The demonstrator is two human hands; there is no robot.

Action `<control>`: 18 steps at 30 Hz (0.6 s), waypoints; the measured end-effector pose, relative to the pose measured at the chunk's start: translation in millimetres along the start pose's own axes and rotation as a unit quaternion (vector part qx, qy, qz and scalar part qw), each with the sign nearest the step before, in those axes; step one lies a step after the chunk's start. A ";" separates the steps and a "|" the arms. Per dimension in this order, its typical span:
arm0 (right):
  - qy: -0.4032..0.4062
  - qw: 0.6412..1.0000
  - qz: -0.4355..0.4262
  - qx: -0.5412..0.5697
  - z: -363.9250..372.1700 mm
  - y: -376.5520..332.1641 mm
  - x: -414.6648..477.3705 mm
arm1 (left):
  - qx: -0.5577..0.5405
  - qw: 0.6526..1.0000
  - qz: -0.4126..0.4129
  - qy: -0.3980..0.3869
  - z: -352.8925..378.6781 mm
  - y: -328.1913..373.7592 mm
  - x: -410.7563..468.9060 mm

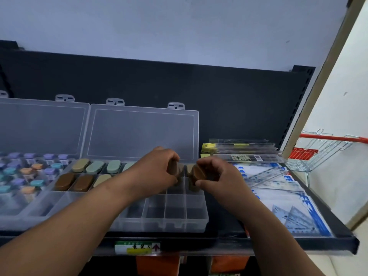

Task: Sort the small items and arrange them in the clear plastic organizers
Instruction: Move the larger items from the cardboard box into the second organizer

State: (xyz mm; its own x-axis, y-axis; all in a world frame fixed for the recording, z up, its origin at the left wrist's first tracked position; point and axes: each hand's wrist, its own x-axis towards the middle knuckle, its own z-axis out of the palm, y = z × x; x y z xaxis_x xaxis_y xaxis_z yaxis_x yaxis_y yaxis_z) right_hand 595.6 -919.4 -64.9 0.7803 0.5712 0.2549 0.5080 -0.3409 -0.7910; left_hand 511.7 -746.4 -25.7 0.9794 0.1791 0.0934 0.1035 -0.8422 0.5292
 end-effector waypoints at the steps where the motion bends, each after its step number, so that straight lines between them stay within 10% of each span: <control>1: -0.001 1.000 0.000 -0.003 2.8 1.6 2.0 | 0.018 1.000 0.001 -0.012 0.7 -1.1 1.4; 18: -0.090 0.994 0.027 -0.047 10.7 6.9 7.4 | 0.087 0.994 0.021 -0.055 21.2 -14.4 8.6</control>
State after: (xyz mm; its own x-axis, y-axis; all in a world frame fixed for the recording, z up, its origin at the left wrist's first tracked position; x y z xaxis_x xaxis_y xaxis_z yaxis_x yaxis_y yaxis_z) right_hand 600.9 -909.5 -74.4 0.7342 0.6711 0.1028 0.5053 -0.4390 -0.7429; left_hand 522.4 -743.5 -50.4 0.9955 0.0940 0.0145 0.0820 -0.9249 0.3714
